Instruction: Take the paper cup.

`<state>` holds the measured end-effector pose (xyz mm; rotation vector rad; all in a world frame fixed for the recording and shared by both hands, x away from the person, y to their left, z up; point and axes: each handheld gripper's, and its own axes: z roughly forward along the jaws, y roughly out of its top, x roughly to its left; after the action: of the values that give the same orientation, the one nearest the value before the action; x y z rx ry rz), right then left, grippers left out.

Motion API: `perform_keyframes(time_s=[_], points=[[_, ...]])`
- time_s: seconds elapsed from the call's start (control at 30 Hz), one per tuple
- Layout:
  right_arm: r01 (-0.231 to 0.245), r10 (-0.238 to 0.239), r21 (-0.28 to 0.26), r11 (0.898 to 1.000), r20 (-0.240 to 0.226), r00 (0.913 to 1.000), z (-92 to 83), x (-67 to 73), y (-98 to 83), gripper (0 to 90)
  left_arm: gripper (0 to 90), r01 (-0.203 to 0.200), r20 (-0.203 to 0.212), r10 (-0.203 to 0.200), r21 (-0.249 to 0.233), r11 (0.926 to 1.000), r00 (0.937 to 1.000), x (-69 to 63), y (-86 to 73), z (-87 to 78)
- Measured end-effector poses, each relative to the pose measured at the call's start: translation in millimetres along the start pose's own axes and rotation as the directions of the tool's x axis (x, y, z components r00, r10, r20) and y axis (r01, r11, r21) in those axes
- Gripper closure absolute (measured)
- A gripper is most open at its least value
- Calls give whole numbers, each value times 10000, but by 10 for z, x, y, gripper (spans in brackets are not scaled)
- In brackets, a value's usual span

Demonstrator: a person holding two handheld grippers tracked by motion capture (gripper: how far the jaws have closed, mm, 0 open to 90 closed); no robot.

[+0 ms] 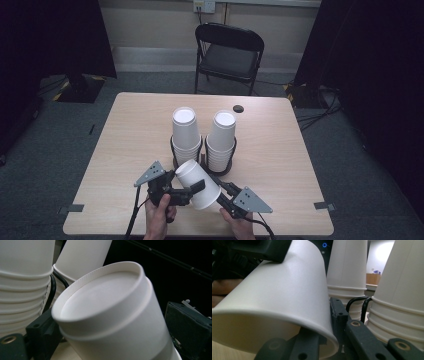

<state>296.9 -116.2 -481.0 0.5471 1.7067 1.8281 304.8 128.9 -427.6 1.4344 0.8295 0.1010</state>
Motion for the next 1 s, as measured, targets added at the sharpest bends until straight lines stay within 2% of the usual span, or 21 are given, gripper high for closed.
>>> perform_keyframes(time_s=[0.03,0.13,0.2,0.4,0.47,0.53,0.6,0.67,0.73,0.77,0.8,0.83,0.87,0.9,0.97,1.0], points=[[-80,80,-27,10000,47,10000,-6,-10,0,858,39,35,-29,-35,-48,10000,10000,-3,3,-3],[-231,232,-45,9997,220,9995,-36,-60,4,859,3,-276,-321,277,32,9996,9991,2,21,-35],[-123,120,95,9999,294,9995,-54,-77,10,859,5,-417,-479,418,26,9991,9980,6,23,-51],[-311,288,414,9987,557,9980,-77,-116,23,859,74,-918,-826,906,-111,9957,9925,6,7,-88],[-475,443,518,9975,625,9971,-89,-141,26,860,107,-1196,-1053,1160,-286,9924,9877,16,0,-111],[-509,463,684,9964,665,9967,-102,-155,32,859,110,-1448,-1590,1379,-323,9889,9776,25,-1,-132],[-559,496,932,9941,686,9964,-108,-163,34,859,147,-1601,-1913,1499,-387,9863,9700,52,-2,-153],[-579,506,1105,9922,678,9964,-114,-177,38,859,156,-1733,-2144,1641,-248,9846,9629,85,-2,-173],[-625,536,1235,9904,740,9958,-121,-180,49,859,160,-2110,-2465,2104,242,9772,9460,100,-3,-177],[-666,571,1331,9889,734,9957,-123,-184,51,860,161,-2241,-2588,2248,325,9740,9394,101,-6,-181],[-718,624,1426,9872,698,9956,-124,-188,51,859,161,-2334,-2624,2374,466,9713,9353,104,-8,-186],[-747,641,1536,9853,731,9953,-125,-193,53,859,160,-2526,-2685,2583,559,9659,9280,106,-10,-185],[-783,678,1637,9834,684,9954,-124,-199,56,859,158,-2610,-2700,2681,627,9633,9248,103,-12,-183],[-827,725,1755,9810,639,9953,-124,-205,60,858,158,-2877,-2739,3008,878,9537,9135,97,-16,-170],[-941,839,1886,9775,615,9946,-131,-214,72,859,161,-3482,-2916,3692,1229,9293,8824,76,-29,-156],[-905,804,2008,9754,579,9951,-137,-219,84,858,163,-3510,-2837,3743,1311,9272,8828,76,-35,-155]])
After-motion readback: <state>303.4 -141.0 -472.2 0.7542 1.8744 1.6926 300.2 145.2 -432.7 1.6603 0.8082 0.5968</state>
